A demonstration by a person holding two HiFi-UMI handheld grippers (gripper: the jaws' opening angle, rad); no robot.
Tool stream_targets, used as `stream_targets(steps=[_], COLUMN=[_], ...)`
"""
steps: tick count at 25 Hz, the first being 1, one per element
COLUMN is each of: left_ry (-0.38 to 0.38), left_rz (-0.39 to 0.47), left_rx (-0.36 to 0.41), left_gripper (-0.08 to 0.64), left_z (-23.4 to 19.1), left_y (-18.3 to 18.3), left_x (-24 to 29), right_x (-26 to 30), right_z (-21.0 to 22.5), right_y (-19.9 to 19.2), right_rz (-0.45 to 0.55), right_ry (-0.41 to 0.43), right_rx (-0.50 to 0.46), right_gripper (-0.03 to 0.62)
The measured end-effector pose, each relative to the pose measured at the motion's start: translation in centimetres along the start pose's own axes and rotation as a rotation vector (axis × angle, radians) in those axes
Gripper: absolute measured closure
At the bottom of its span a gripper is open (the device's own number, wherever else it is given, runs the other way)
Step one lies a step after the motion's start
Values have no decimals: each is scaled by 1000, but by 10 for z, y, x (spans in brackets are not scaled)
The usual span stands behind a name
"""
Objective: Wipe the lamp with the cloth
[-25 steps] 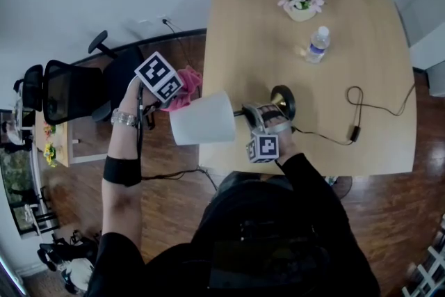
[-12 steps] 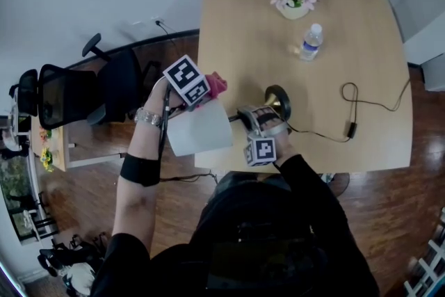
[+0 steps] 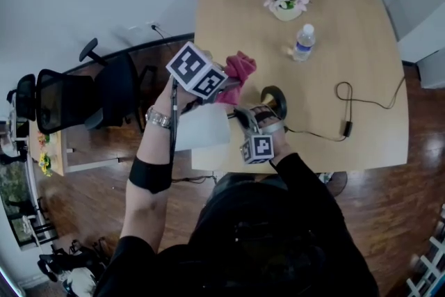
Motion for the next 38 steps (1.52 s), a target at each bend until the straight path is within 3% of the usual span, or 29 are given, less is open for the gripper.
stream_targets(steps=[4, 8, 15, 20, 26, 33, 38], left_ry=[145, 256, 394, 454, 442, 344, 230], left_rz=[139, 270, 313, 356, 377, 342, 300], left_rx=[83, 142, 144, 94, -31, -148, -213], left_gripper=[463, 463, 463, 463, 462, 462, 463], left_z=[8, 30, 63, 77, 87, 113, 145], left_y=[41, 55, 29, 11, -34, -70, -84], left_x=[-63, -136, -184, -204, -191, -139, -69], right_x=[-3, -3, -2, -16, -38, -70, -72], right_z=[9, 23, 61, 83, 87, 109, 106], right_y=[-3, -5, -22, -29, -55, -108, -108], right_rz=[4, 35, 68, 124, 119, 64, 58], right_ry=[-19, -37, -92, -128, -155, -234, -211], right_rx=[62, 139, 330, 470, 555, 792, 781], right_gripper=[531, 531, 531, 532, 535, 538, 535])
Point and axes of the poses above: the fingertips, and each gripper's own axes: x forward along the fingers, z to its right, y out of its top, the point moved 3 cm from there along -x, backward along the fingers, and after that the axes turned 5 degrees about z, right-handed, at the moved point
